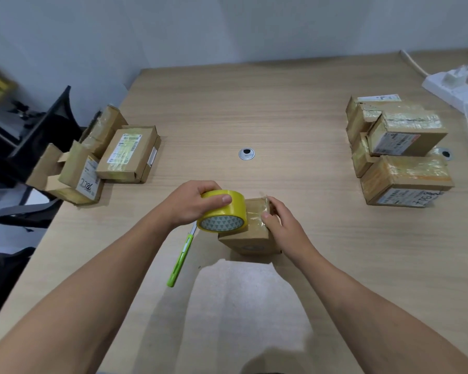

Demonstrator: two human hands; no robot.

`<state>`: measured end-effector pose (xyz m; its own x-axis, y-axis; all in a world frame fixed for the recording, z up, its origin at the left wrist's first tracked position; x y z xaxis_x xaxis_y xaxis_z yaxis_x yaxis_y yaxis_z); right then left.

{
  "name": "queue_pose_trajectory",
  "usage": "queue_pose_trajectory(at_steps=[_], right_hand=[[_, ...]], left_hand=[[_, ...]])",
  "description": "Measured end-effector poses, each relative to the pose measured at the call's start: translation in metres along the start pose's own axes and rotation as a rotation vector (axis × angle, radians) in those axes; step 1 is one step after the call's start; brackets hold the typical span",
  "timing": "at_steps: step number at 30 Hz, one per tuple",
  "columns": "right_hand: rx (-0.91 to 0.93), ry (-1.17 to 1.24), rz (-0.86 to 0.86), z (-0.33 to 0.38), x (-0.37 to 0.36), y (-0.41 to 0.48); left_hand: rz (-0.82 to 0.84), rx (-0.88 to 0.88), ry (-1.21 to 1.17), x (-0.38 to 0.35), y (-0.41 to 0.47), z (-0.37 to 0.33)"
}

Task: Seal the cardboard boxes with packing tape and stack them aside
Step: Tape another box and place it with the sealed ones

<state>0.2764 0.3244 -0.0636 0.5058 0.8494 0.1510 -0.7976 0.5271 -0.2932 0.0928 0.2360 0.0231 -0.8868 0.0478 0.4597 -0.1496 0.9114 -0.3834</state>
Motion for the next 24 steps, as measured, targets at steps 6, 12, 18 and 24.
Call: queue_pose_trajectory(at_steps=[6,12,18,24], right_hand=[[0.038,-0.009,0.034,0.0,-0.011,0.0],[0.051,-0.159,0.11,0.003,-0.025,0.002],[0.035,-0.435,-0.109,0.025,-0.019,0.009],[-0.047,-0.673,-0.109,0.029,-0.026,0.015]], left_hand=[[-0.016,-0.014,-0.117,-0.002,0.0,0.01],[-0.214,-0.037,-0.145,0.029,-0.012,0.037],[-0.363,0.077,-0.113,0.028,-0.021,0.078],[-0.44,0.239,-0.329,-0.002,-0.027,0.137]])
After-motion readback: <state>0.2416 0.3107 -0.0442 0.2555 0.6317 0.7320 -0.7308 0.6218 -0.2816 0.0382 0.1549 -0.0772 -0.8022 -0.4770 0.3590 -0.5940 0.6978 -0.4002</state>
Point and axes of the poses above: each hand's wrist, its own y-axis towards the middle knuckle, its own x-axis out of the back of the hand, z = x × y, the point moved 9 cm from there along y, towards the middle knuckle, and after that the axes turned 13 degrees about z, right-handed, at the moved point
